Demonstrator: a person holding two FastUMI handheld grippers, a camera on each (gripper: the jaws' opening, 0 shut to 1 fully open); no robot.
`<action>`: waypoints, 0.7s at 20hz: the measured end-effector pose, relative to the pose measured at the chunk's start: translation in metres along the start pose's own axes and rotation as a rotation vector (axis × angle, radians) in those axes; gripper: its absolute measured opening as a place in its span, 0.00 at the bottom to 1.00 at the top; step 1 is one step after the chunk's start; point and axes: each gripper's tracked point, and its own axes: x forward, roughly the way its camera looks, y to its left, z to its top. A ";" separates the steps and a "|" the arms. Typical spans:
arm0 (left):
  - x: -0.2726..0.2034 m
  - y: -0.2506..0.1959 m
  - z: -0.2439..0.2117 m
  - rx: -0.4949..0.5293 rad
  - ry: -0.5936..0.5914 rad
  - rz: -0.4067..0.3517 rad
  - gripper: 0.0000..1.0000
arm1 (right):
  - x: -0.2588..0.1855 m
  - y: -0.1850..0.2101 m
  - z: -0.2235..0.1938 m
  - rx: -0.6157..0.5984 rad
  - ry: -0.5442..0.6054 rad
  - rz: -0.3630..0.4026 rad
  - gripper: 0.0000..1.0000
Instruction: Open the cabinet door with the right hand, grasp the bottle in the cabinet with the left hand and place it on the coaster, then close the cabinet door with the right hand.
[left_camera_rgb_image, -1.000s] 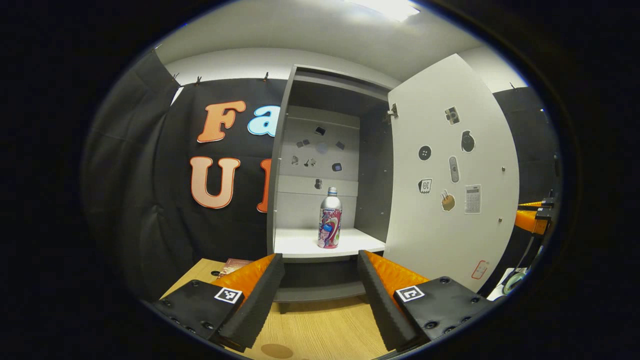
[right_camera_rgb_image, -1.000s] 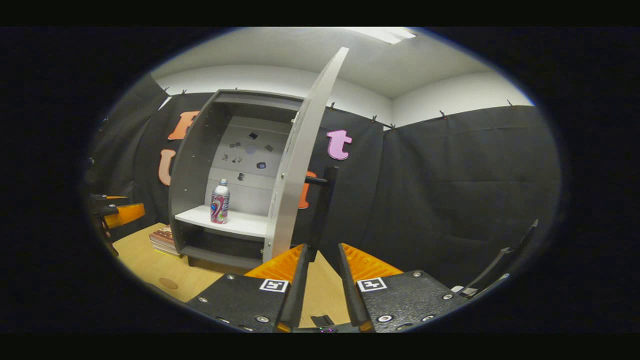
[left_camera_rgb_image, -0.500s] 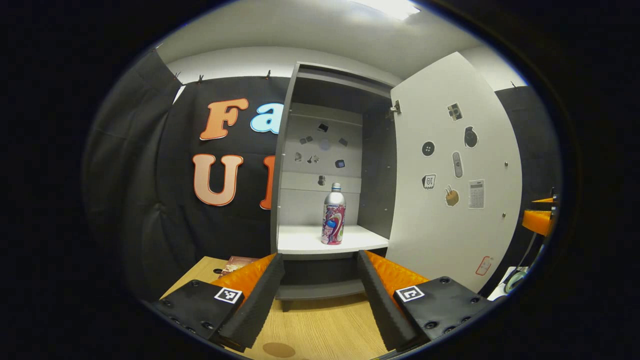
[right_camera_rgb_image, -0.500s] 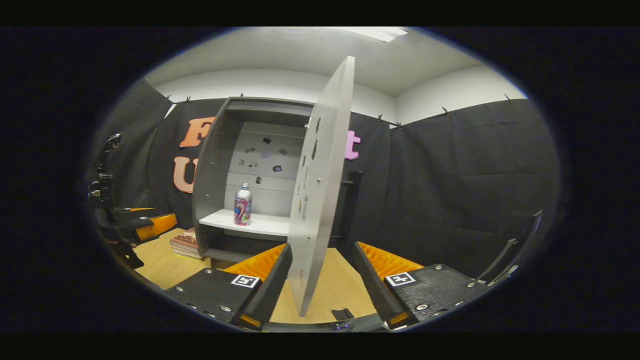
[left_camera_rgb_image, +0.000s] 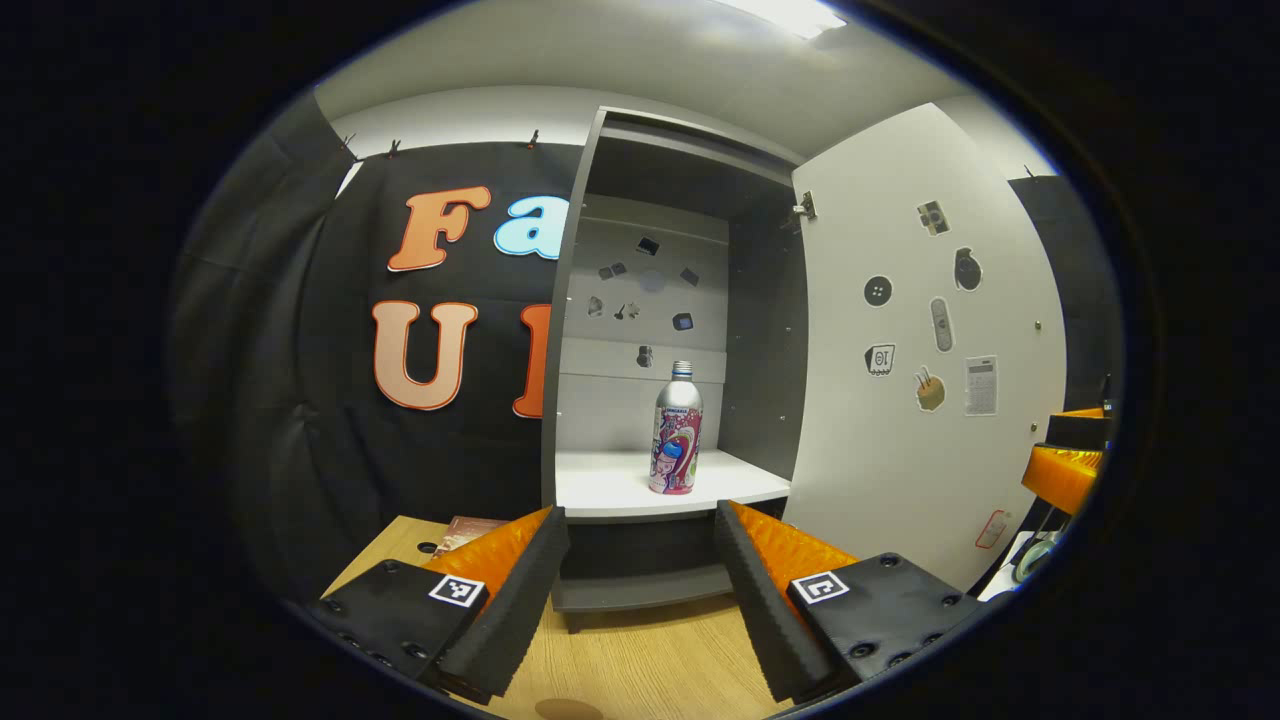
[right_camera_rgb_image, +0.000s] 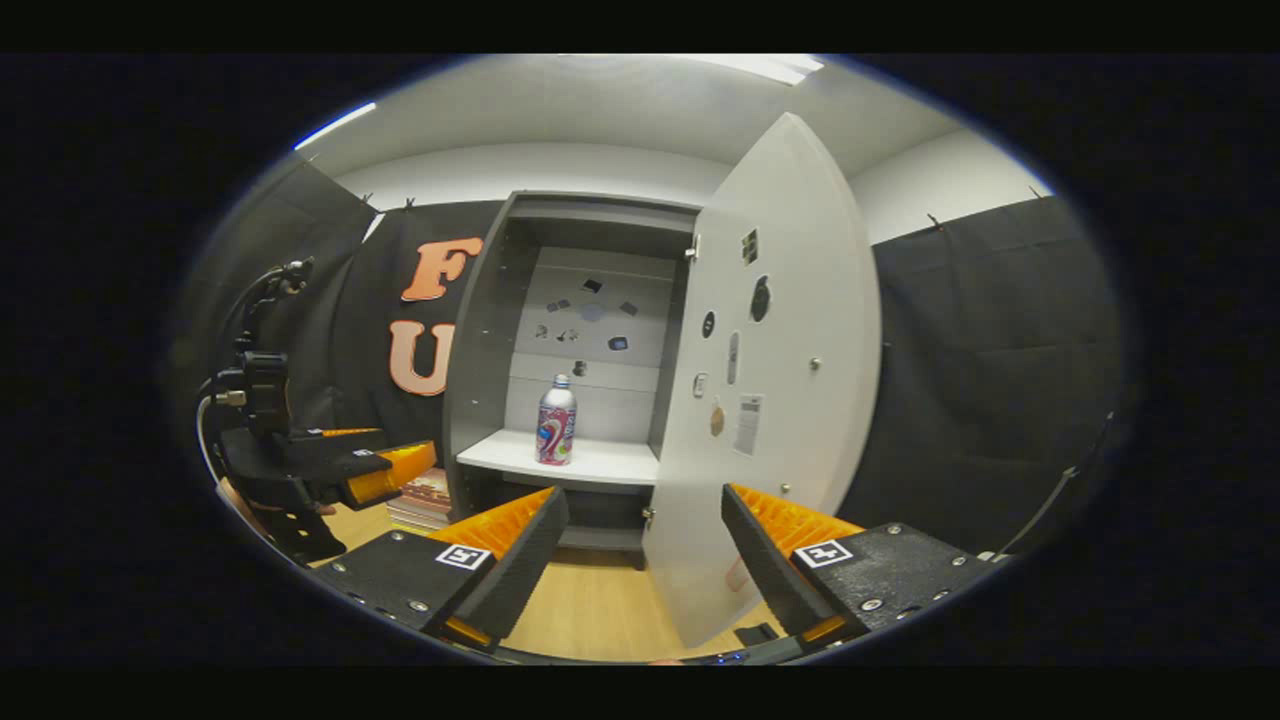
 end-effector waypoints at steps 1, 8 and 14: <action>0.010 0.002 0.000 -0.001 -0.002 -0.018 0.96 | 0.011 0.007 0.000 0.008 0.000 0.001 0.95; 0.080 0.006 0.003 0.034 -0.021 -0.177 0.96 | 0.084 0.044 0.006 0.048 -0.051 -0.072 0.95; 0.113 -0.006 0.010 0.011 -0.057 -0.237 0.97 | 0.119 0.049 0.003 0.056 -0.037 -0.072 0.95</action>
